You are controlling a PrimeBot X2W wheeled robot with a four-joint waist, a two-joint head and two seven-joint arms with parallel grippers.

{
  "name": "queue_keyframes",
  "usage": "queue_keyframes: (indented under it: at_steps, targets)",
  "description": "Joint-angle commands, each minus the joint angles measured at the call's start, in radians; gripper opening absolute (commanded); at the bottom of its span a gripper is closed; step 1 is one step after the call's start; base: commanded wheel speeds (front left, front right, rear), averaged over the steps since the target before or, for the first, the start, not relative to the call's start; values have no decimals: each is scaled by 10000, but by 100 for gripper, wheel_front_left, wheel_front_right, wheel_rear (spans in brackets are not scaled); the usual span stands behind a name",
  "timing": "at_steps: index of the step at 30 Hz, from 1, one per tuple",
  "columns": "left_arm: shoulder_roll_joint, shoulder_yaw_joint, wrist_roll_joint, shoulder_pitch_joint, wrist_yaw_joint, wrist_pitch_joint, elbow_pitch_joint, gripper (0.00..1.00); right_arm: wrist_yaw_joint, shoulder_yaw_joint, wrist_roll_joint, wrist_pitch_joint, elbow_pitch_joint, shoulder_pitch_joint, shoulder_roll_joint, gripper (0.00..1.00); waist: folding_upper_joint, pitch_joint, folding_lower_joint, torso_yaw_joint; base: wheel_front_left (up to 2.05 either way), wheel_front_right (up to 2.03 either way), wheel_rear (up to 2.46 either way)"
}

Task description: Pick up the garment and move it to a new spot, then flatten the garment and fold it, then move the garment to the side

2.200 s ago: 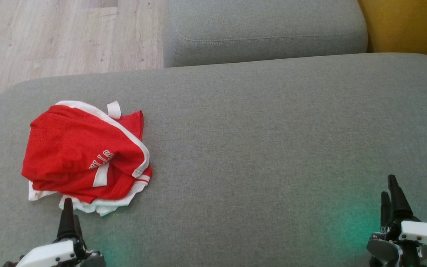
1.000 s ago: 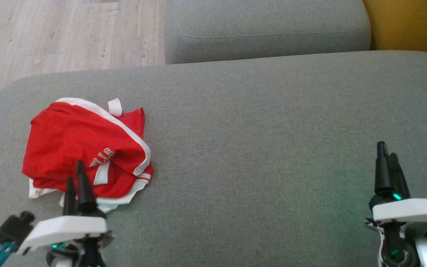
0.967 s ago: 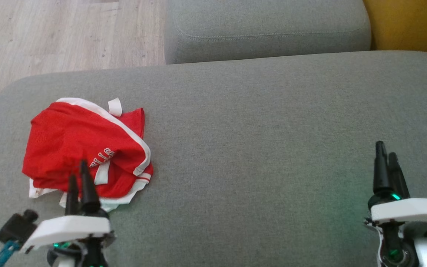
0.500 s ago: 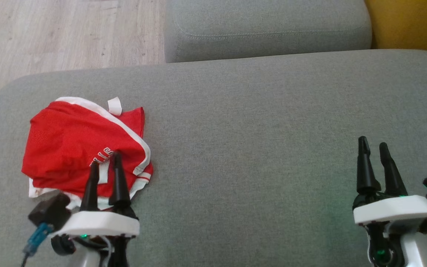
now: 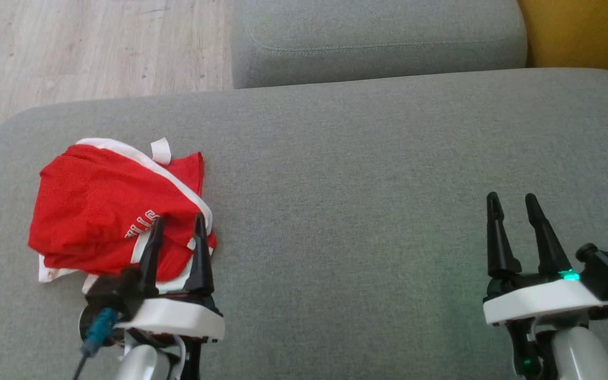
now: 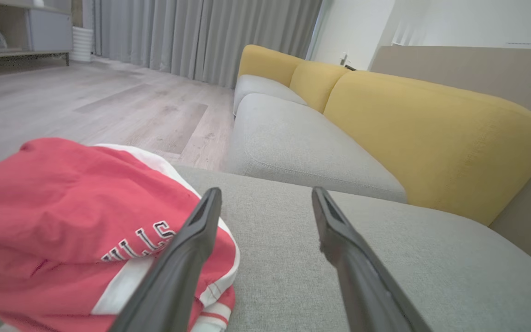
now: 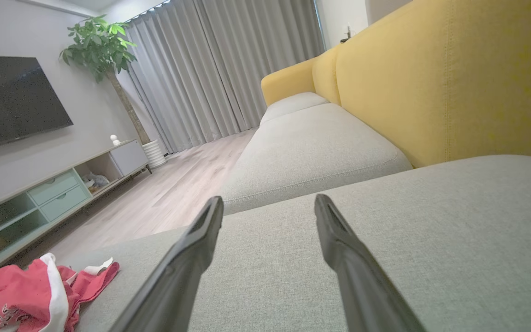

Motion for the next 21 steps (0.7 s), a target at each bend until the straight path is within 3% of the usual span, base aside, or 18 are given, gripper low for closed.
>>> queue_keyframes:
  at_steps: [1,21]
  targets:
    - [255,-2,455,-602,151,-201,-337,100,54,242,-493,-180,-459,-410,-74,100,0,0,-1,-8,0,0,0]
    - [1146,-1994,3110,-1485,1276,-764,401,100,66,623,-3434,-740,-787,-428,-86,100,0,27,-1,33,0,0,0]
